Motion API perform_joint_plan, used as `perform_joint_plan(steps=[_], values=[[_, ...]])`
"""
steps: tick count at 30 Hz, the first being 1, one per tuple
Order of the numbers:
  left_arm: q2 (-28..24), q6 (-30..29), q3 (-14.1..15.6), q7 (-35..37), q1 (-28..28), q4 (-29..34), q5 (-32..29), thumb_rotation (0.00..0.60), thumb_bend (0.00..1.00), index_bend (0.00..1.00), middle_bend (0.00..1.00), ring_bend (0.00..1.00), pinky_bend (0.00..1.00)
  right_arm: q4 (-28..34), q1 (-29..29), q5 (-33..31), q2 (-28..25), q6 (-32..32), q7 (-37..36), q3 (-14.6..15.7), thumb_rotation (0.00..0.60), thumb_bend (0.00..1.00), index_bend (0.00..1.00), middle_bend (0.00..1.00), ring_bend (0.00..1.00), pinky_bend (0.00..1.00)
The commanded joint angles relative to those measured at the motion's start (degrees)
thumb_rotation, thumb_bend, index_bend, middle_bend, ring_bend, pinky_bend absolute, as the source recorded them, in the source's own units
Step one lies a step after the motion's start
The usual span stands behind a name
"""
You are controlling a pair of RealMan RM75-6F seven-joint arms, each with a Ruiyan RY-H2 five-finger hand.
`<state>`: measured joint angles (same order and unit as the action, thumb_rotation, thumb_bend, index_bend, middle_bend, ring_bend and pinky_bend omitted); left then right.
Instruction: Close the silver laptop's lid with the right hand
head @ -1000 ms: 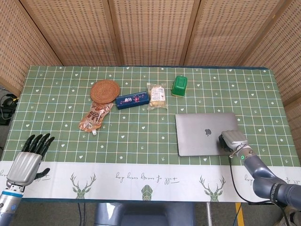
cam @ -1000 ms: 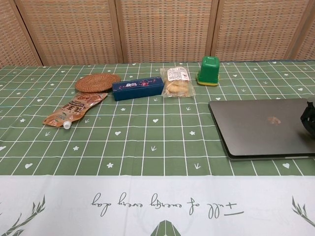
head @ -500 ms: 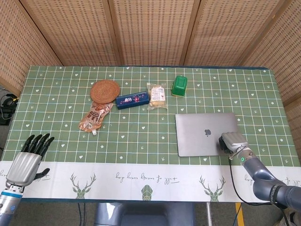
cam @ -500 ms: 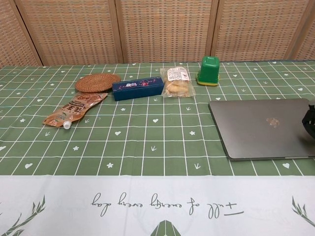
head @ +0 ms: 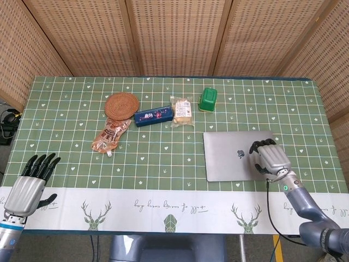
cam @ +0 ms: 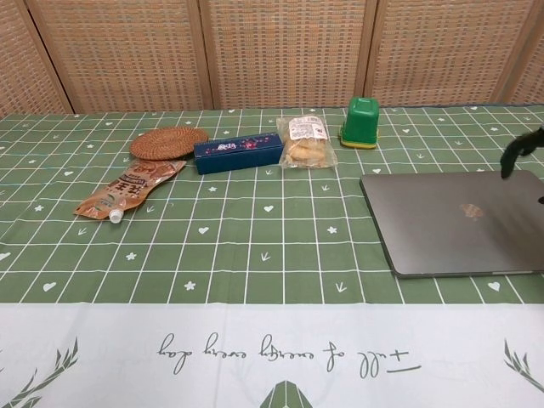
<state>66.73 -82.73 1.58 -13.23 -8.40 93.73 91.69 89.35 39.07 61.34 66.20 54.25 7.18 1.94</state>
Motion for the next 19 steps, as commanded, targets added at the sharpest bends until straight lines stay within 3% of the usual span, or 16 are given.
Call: perform_joint_plan(steps=[1,4,6,13,19], values=[[0.70,-0.93,-0.42,0.87,0.31,-0.97,0.11,0.600,0.18,0.00,0.00,0.00,0.00,-1.61,-8.64,14.73,-0.41,15.57,-9.75,-0.37,0.600,0.34,0.15,0.07,0.02,0.09],[1.20,-1.43,-0.62,1.30,0.53,-1.63,0.04,0.600,0.18,0.00,0.00,0.00,0.00,-4.36,-12.38,18.46,0.20,21.38,-12.37,0.14,0.600,0.26,0.03,0.00,0.00,0.06],[1.68,-1.93,-0.72,1.70,0.65,-2.05,0.30,0.600,0.18,0.00,0.00,0.00,0.00,-6.16,-14.80,19.88,0.83,24.91,-13.66,0.23,0.600,0.23,0.00,0.00,0.00,0.04],[3.35,-3.12,-0.62,2.39,1.31,-4.02,0.74,0.600,0.17,0.00,0.00,0.00,0.00,-11.88,-20.76,23.11,3.44,31.05,-16.87,1.20,0.600,0.14,0.00,0.00,0.00,0.00],[4.03,-2.70,-0.59,2.88,1.49,-5.38,0.11,0.600,0.16,0.00,0.00,0.00,0.00,-14.18,-23.88,24.84,4.75,32.70,-17.97,2.20,0.600,0.13,0.00,0.00,0.00,0.00]])
